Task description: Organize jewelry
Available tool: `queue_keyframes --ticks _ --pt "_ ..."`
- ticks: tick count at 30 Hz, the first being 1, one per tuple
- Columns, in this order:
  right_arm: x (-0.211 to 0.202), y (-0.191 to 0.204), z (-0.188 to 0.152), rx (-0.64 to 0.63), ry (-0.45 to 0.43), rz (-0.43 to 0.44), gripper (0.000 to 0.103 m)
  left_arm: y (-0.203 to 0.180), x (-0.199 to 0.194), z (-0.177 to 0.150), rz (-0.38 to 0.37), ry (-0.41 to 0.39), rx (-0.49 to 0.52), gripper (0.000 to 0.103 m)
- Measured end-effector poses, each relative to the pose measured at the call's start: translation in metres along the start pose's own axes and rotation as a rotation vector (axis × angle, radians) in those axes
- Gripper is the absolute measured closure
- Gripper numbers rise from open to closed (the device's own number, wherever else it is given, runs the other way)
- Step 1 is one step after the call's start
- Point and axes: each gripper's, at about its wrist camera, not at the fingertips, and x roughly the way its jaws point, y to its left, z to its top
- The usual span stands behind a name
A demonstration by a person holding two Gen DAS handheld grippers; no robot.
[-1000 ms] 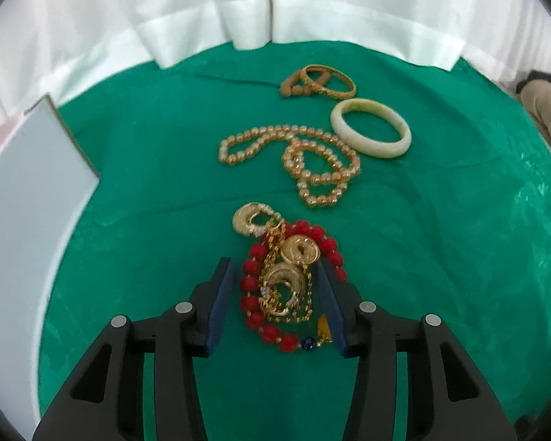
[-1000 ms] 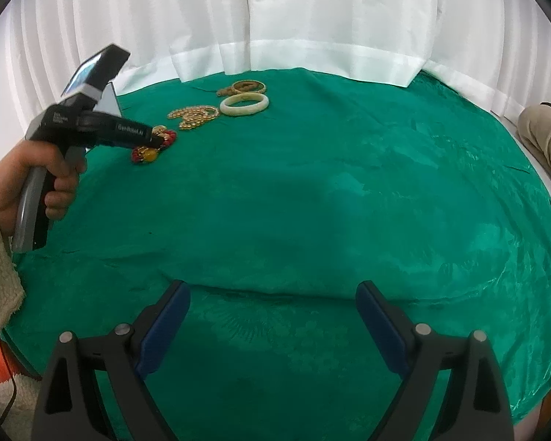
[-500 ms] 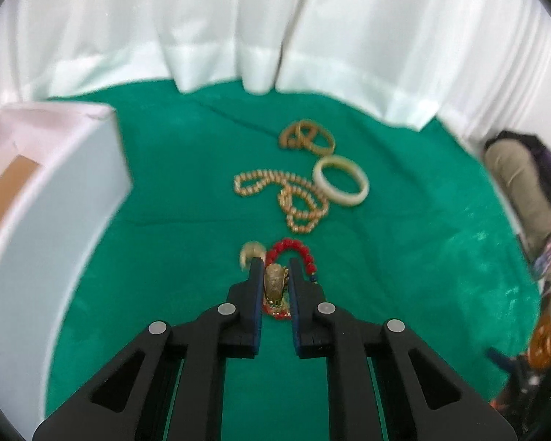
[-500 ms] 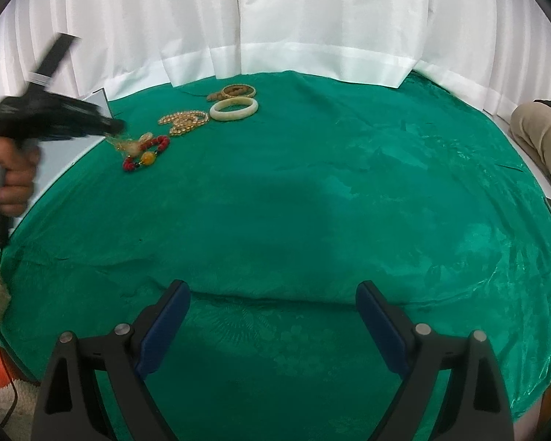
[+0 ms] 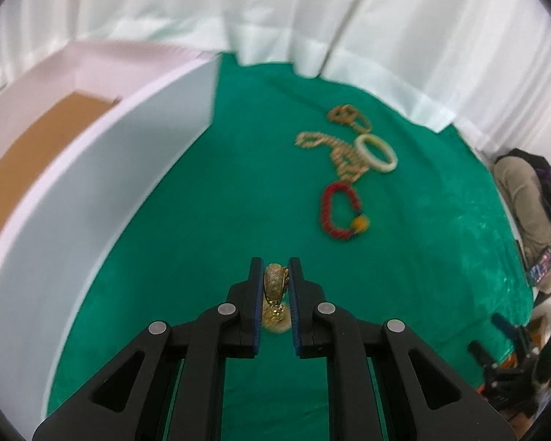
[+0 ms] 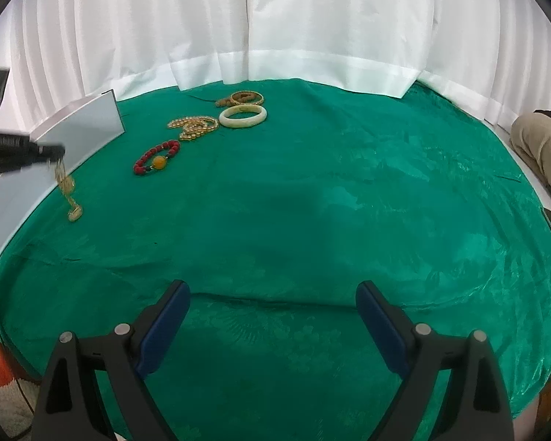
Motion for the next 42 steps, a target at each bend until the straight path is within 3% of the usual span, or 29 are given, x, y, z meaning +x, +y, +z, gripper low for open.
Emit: queue_keyframes --ticks 6,7,11,20,28,31,35,40,42 --pt "-0.003 0.009 -0.003 -0.022 0.004 0.004 0.01 0.026 0.001 -0.017 0.03 0.021 -0.031 0.091" --pt "-0.004 0.011 -0.003 -0.026 0.004 0.005 0.01 0.028 0.0 -0.018 0.036 0.021 -0.031 0.086" --pt "-0.006 0.017 -0.004 -0.038 0.002 0.008 0.01 0.033 -0.008 -0.022 0.026 -0.003 -0.039 0.043" --pt "-0.011 0.019 -0.005 -0.041 0.002 0.006 0.01 0.045 -0.031 -0.023 -0.017 -0.032 -0.027 0.036" --pt "-0.005 0.022 -0.008 -0.037 0.019 0.014 0.01 0.064 -0.04 -0.015 -0.055 -0.049 -0.096 0.029" --pt "-0.005 0.029 -0.01 -0.055 0.018 0.021 0.01 0.041 -0.019 -0.016 -0.074 0.03 0.004 0.027" --pt "-0.007 0.033 -0.009 -0.07 0.008 0.021 0.01 0.015 0.011 -0.022 0.004 0.055 0.156 0.027" --pt "-0.007 0.03 -0.01 -0.061 0.015 0.01 0.01 0.013 0.043 -0.026 0.069 0.071 0.194 0.027" --pt "-0.007 0.027 -0.011 -0.054 0.014 0.005 0.01 0.012 0.041 -0.029 0.053 0.062 0.201 0.038"
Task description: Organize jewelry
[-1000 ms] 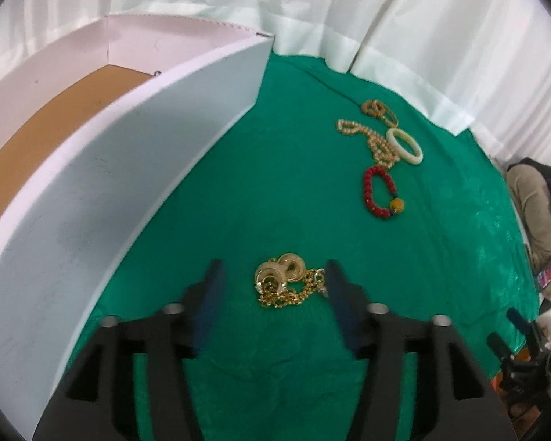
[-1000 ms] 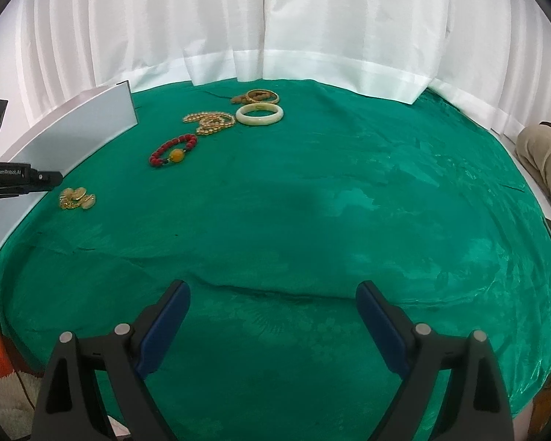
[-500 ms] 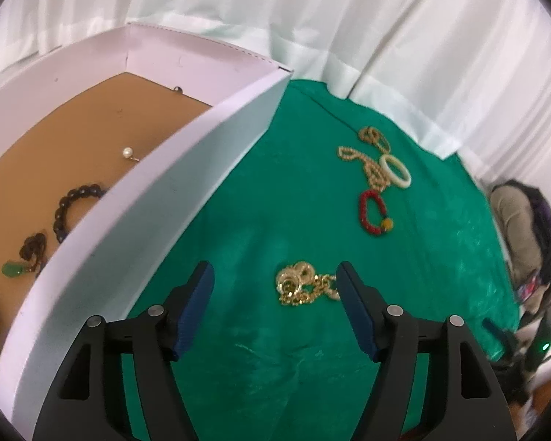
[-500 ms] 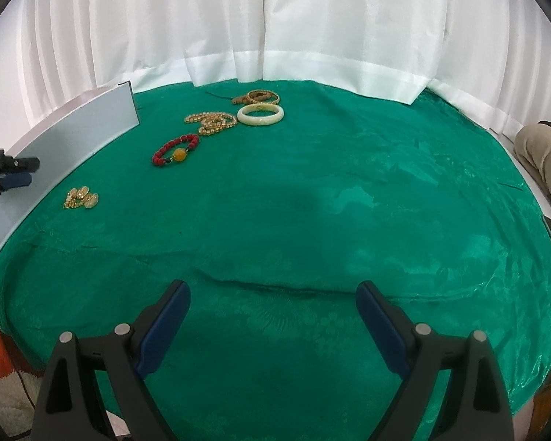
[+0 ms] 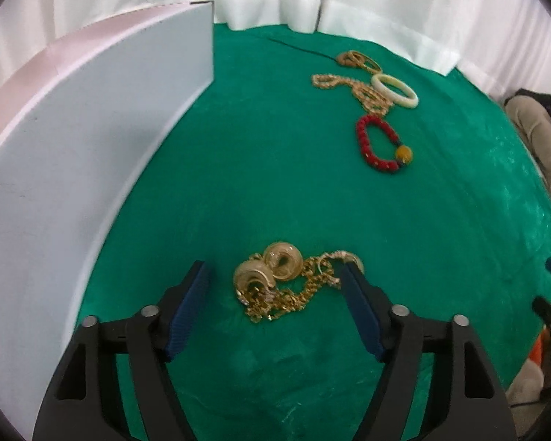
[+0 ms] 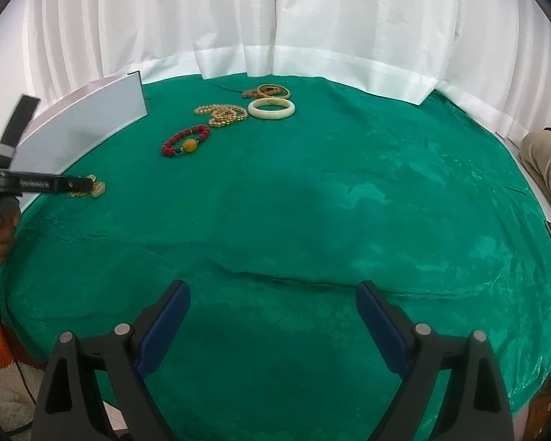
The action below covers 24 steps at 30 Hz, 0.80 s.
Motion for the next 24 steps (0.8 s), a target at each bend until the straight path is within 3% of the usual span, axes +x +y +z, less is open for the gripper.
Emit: queue_keyframes --ticks 1,2,6,12,14,19,24 --pt "0.0 -0.002 -0.001 0.005 0.0 -0.002 0.01 -0.002 -0.001 -0.001 -0.004 0.0 0.012 0.068" --pt "0.001 -0.003 -0.001 0.009 0.001 -0.003 0.01 -0.004 -0.001 -0.004 0.017 0.008 0.038 0.084" --pt "0.005 -0.004 0.0 0.016 0.014 0.004 0.01 -0.003 -0.011 -0.008 -0.01 -0.003 0.016 0.085" --pt "0.002 -0.006 0.013 0.003 0.006 0.03 0.01 0.019 -0.06 0.003 -0.168 -0.096 -0.191 0.086" --pt "0.002 -0.008 0.029 0.001 -0.007 0.054 0.01 0.017 -0.073 0.011 -0.178 -0.122 -0.203 0.086" --pt "0.036 -0.007 0.096 0.065 0.058 0.279 0.01 0.012 -0.102 0.017 -0.166 -0.152 -0.207 0.086" --pt "0.097 0.053 0.153 -0.114 0.126 0.347 0.01 0.012 -0.113 0.015 -0.14 -0.164 -0.221 0.085"
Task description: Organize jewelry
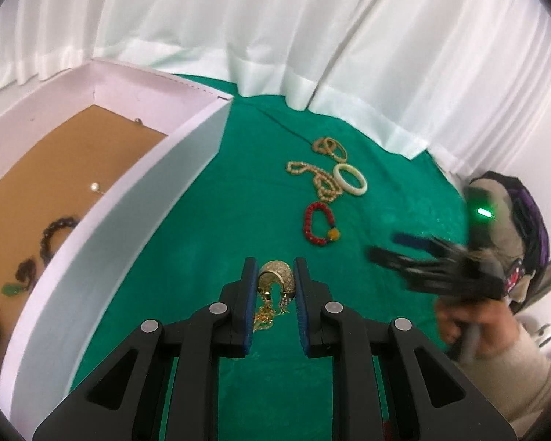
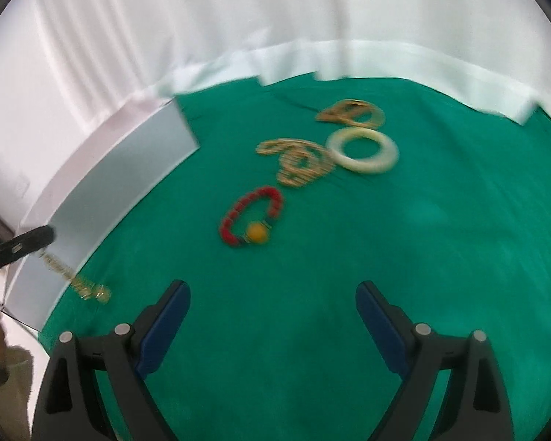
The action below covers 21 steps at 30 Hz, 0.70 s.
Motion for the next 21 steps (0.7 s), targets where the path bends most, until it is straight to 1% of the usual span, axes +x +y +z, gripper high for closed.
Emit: queue_keyframes --ticks 1,2,3,4,5,7,8,9,10,12,13,14,15,18,21 --pt "0.013 0.01 0.008 -0.059 0.017 0.004 0.01 0.002 -0.001 0.0 0.0 -0.003 -0.01 0.085" --pt "0.029 0.022 0.015 -0.136 0.056 -0.002 0.01 0.006 -0.005 0.0 0.001 -0.011 -0.022 0.085" --pt "0.038 0.025 0.018 -0.153 0.08 -0.04 0.011 0.009 -0.008 -0.001 0.001 -0.017 -0.031 0.085" --pt "0.048 0.021 0.023 -0.104 0.105 -0.118 0.011 0.011 -0.011 -0.001 0.0 -0.027 -0.04 0.085" --pt "0.053 0.012 0.026 -0.006 0.12 -0.137 0.011 0.014 -0.013 -0.002 -0.002 -0.034 -0.044 0.085" --pt "0.058 -0.001 0.026 0.139 0.127 -0.103 0.012 0.015 -0.013 -0.002 -0.002 -0.041 -0.045 0.085" --pt "0.062 -0.002 0.025 0.167 0.128 -0.121 0.02 0.015 -0.014 -0.004 0.0 -0.043 -0.044 0.085" --pt "0.064 -0.001 0.024 0.169 0.126 -0.143 0.027 0.016 -0.013 -0.004 0.003 -0.043 -0.041 0.085" --pt "0.069 0.003 0.022 0.158 0.126 -0.171 0.04 0.017 -0.012 -0.005 0.005 -0.041 -0.041 0.085" --pt "0.069 0.012 0.022 0.121 0.084 -0.197 0.047 0.019 -0.01 -0.004 0.005 -0.035 -0.046 0.085" --pt "0.069 0.015 0.023 0.112 0.08 -0.196 0.065 0.02 -0.01 -0.005 0.006 -0.035 -0.048 0.085" --pt "0.071 0.017 0.023 0.102 0.096 -0.206 0.085 0.021 -0.011 -0.005 0.008 -0.036 -0.05 0.085" --pt "0.073 0.018 0.024 0.103 0.1 -0.203 0.085 0.023 -0.013 -0.006 0.009 -0.038 -0.052 0.085" --pt "0.068 0.015 0.023 0.12 0.104 -0.149 0.086 0.027 -0.018 -0.009 0.017 -0.043 -0.056 0.085" --pt "0.048 0.005 0.025 0.152 0.084 -0.079 0.086 0.028 -0.019 -0.011 0.023 -0.037 -0.062 0.085"
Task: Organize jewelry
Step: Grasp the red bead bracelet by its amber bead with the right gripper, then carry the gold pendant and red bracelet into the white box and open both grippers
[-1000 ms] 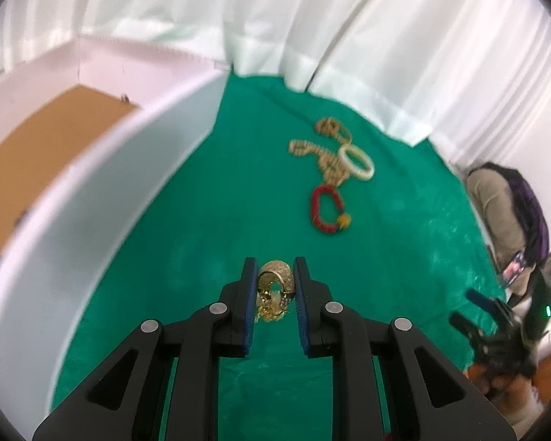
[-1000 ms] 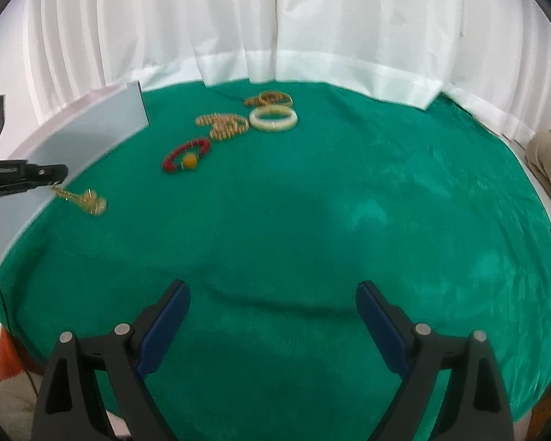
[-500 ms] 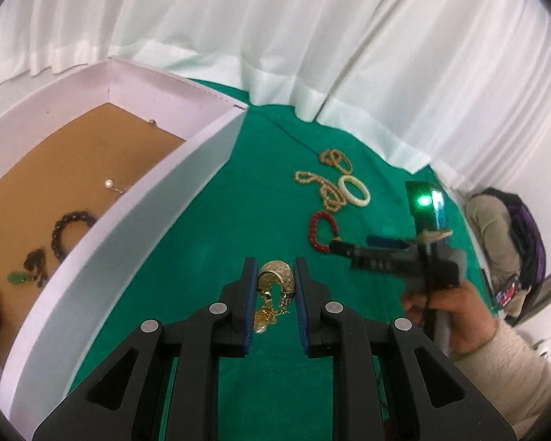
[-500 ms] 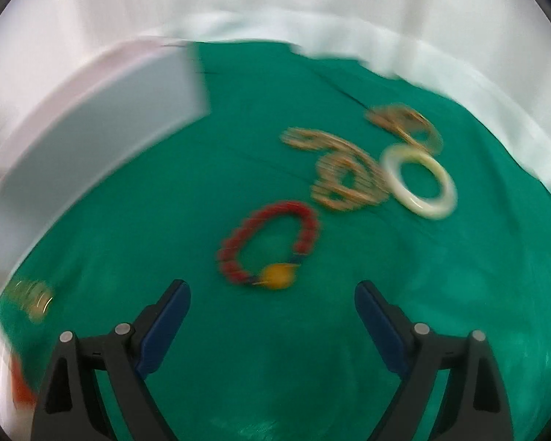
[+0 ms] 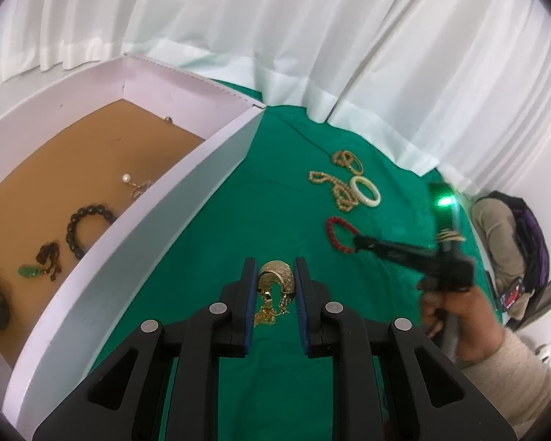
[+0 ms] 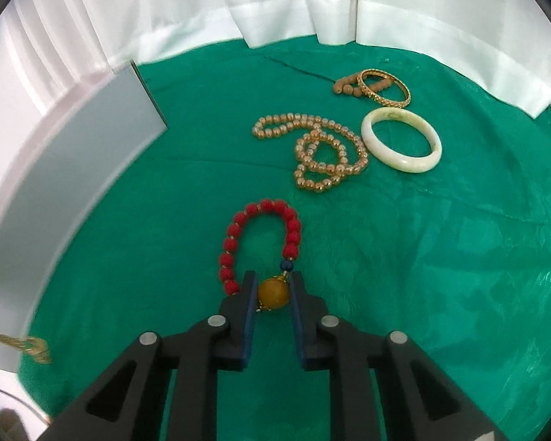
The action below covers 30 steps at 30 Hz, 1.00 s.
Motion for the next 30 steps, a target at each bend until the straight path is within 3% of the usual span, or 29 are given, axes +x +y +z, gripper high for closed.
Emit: queue_keyframes --ticks 8,15,19,23,30 --pt "-0.051 -0.023 0.022 0.094 -0.01 0.218 0.086 -0.001 -0.013 0.007 -0.022 -0.005 -0.019 0.085" --pt "-0.09 -0.007 0.035 0.044 -0.025 0.286 0.085 -0.002 -0.05 0.025 -0.065 -0.047 -0.033 0.085" --pt "-0.117 0.04 0.052 -0.041 -0.058 0.363 0.085 0.01 -0.091 0.041 -0.052 -0.117 -0.052 0.085" --pt "-0.133 0.107 0.074 -0.142 -0.082 0.458 0.086 0.034 -0.129 0.062 0.022 -0.192 -0.068 0.085" --pt "-0.111 0.23 0.102 -0.296 -0.079 0.559 0.085 0.105 -0.132 0.085 0.156 -0.203 -0.155 0.085"
